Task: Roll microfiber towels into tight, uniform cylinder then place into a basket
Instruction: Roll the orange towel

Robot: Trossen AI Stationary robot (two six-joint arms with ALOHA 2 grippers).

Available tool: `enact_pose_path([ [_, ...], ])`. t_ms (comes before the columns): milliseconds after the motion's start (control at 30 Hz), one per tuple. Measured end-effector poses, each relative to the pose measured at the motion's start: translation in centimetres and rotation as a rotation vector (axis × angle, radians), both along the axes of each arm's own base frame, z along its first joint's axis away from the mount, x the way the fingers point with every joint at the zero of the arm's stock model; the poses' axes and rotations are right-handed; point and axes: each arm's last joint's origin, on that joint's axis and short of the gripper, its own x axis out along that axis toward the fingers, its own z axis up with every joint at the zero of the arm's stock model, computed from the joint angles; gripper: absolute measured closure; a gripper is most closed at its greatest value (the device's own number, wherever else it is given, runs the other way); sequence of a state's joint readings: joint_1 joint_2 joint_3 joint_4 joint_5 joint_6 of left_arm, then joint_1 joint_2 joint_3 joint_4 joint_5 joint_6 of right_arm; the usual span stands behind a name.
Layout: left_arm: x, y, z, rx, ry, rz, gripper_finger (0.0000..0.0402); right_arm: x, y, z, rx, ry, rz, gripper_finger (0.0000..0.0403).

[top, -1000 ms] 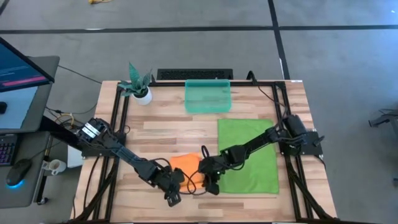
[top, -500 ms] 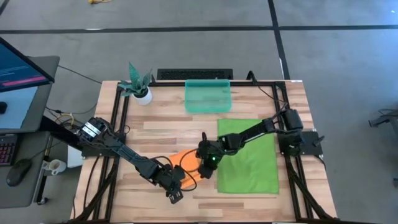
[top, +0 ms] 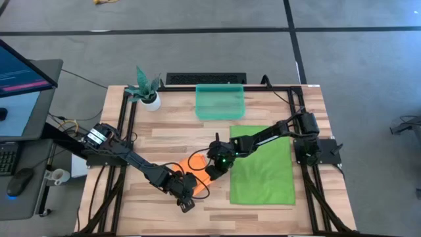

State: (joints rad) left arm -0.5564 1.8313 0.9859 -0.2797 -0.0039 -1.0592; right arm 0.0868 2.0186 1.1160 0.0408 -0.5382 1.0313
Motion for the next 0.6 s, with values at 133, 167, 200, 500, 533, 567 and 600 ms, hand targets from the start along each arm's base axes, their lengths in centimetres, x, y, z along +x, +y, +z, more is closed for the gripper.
enact_pose_path([
  [133, -0.2, -0.1, 0.2, -0.017, 0.012, -0.034, 0.039, 0.2, 0.6, 0.4, 0.093, -0.012, 0.013, 0.0391],
  [167, -0.3, -0.2, 0.3, -0.025, 0.012, -0.048, 0.0391, 0.2, 1.2, 0.5, 0.112, -0.007, 0.028, 0.0389],
  [200, -0.4, -0.4, 0.6, -0.035, 0.009, -0.059, 0.0393, 0.1, 1.9, 0.5, 0.124, 0.0, 0.05, 0.0389],
  [500, -1.4, -1.5, 3.8, -0.174, -0.046, -0.091, 0.0394, -1.3, 8.1, 1.0, 0.166, -0.004, 0.234, 0.039],
  [533, -1.4, -1.5, 3.8, -0.178, -0.045, -0.087, 0.0394, -1.4, 8.2, 1.0, 0.161, -0.003, 0.233, 0.0389],
  [567, -1.4, -1.5, 3.6, -0.176, -0.04, -0.084, 0.0395, -1.4, 8.2, 0.9, 0.152, -0.003, 0.229, 0.0388],
  [600, -1.3, -1.5, 3.4, -0.173, -0.033, -0.08, 0.0395, -1.4, 8.2, 0.9, 0.144, -0.001, 0.228, 0.0389],
])
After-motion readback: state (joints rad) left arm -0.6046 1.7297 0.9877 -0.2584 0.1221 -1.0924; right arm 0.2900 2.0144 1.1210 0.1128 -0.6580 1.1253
